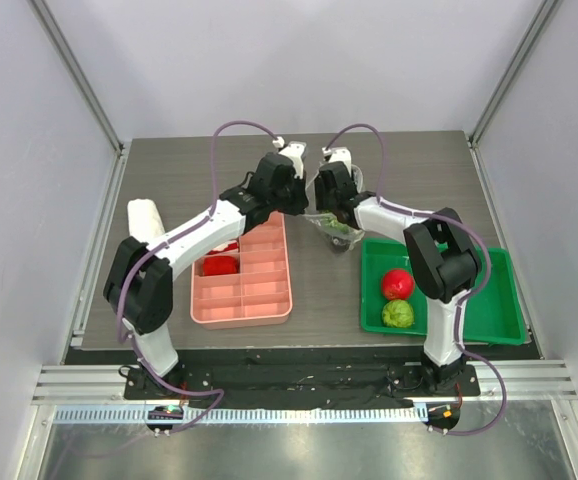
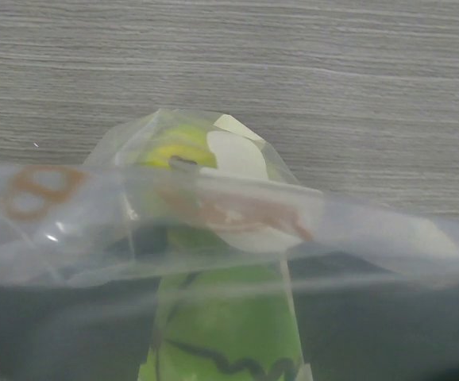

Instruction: Open the zip-top bag and remove the fake food

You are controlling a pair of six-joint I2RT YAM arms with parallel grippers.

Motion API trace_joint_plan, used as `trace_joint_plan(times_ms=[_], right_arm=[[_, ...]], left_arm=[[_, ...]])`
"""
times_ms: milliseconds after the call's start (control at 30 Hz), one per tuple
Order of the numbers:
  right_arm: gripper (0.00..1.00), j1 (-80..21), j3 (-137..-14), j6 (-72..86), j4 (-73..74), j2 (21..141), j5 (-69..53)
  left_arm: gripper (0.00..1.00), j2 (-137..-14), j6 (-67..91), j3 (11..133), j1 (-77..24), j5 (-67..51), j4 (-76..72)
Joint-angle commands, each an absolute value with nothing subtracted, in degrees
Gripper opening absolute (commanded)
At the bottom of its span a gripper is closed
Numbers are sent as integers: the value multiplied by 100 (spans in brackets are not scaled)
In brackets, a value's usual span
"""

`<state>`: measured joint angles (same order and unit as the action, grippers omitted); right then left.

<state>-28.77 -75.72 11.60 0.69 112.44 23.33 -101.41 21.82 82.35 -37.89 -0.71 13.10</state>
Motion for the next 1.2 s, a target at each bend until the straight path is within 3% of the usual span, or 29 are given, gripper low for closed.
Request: trace_joint_plan(times_ms=[0,233,500,600,700,767,967,1067,1167], right_arm=[[67,-2848,-7989,1037,-299,11461,2215],[79,-2742,-8481,967,-246,12119,1838],[79,-2558,-9070,923,-44,12718,1529],[67,-2505,-9140,879,-44,12735,1460],[35,-2505,-9097,800,-35,12517,1503],[21,-2505,-9009,800,-35,12210,1442],[2,-2540,-8526,1045,148,11251,1152],[2,-2549,-8472,1230,788,10916,828],[27,-2549,-8675,1327,1589,10907,686]], left_arm=[[0,-10054,2083,8200,-3814,-158,1231],[0,-10134,2101,8104,-3814,-220,1125],[0,-10186,2048,8086,-3771,-97,1081],[0,-10265,2074,8121,-3744,-123,1020],[0,-10327,2118,8130,-3692,-149,1002],[0,-10353,2223,8104,-3604,-202,888],[0,-10406,2338,8226,-3472,-281,817],[0,-10424,2320,8340,-3463,-299,888],[0,-10433,2338,8367,-3463,-369,870]])
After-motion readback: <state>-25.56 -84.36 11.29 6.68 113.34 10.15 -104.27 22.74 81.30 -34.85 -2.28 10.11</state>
